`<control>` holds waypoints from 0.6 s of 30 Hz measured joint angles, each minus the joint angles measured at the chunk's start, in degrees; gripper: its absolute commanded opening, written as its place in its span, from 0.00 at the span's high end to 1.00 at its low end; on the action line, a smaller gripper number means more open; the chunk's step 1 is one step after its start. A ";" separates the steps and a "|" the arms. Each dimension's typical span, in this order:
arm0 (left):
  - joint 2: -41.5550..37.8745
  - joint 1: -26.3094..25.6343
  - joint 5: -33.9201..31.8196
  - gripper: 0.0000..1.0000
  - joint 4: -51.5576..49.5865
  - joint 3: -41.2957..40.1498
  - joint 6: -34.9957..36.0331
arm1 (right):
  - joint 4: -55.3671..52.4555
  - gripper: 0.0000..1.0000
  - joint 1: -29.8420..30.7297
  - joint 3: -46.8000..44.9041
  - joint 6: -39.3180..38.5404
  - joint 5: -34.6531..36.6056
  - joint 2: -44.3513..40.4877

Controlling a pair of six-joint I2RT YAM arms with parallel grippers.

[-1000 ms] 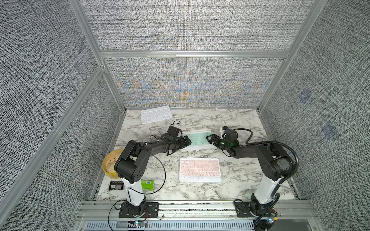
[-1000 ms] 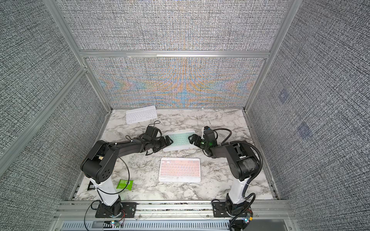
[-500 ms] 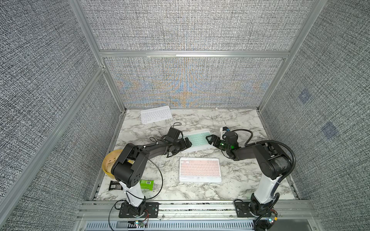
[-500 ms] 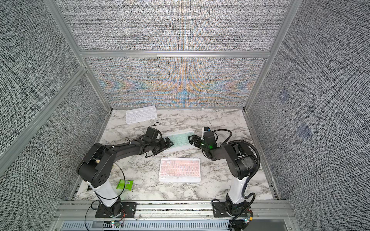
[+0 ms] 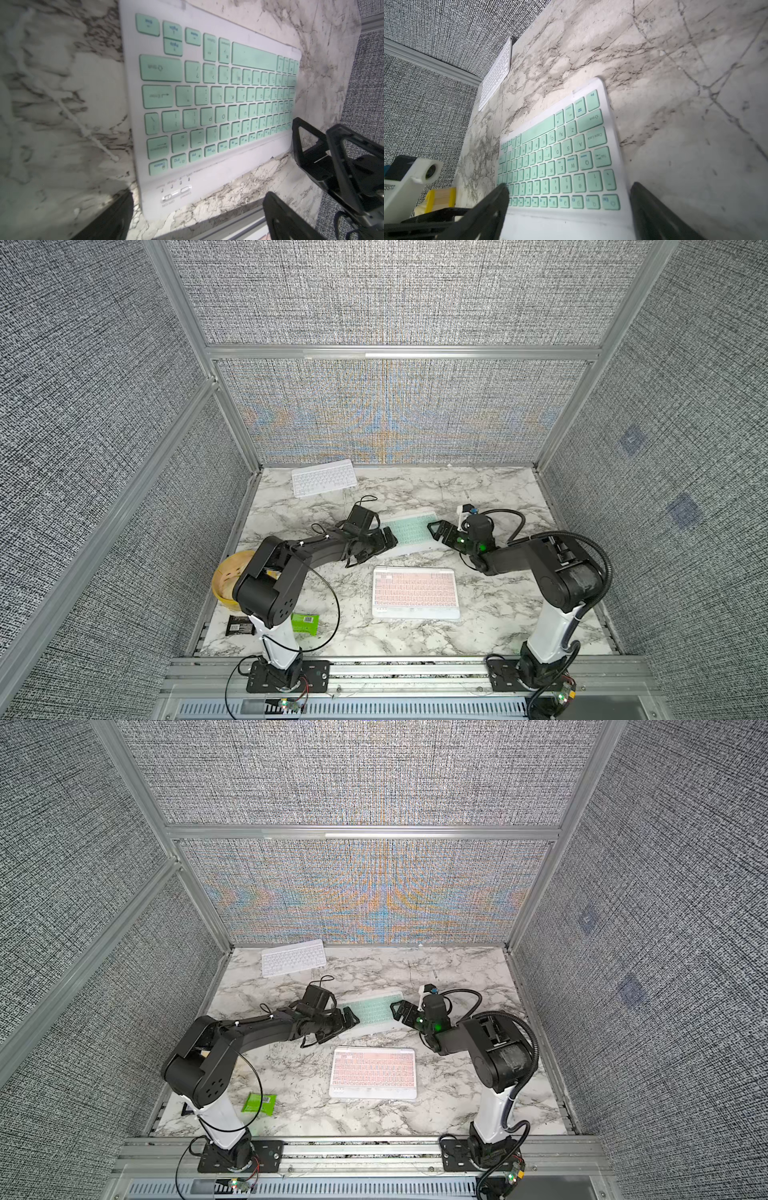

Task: Stack the numeric keypads
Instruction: Pick up the numeric keypad from the center of the board.

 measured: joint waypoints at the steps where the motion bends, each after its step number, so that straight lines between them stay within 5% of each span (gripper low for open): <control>1: 0.07 -0.04 0.28 0.02 0.70 -0.20 -0.22 | 0.48 0.06 0.02 -0.15 0.02 0.00 0.09; 18: -0.68 -0.15 0.50 0.02 5.09 -2.21 -6.67 | 5.66 0.06 2.25 -0.79 0.39 4.90 1.88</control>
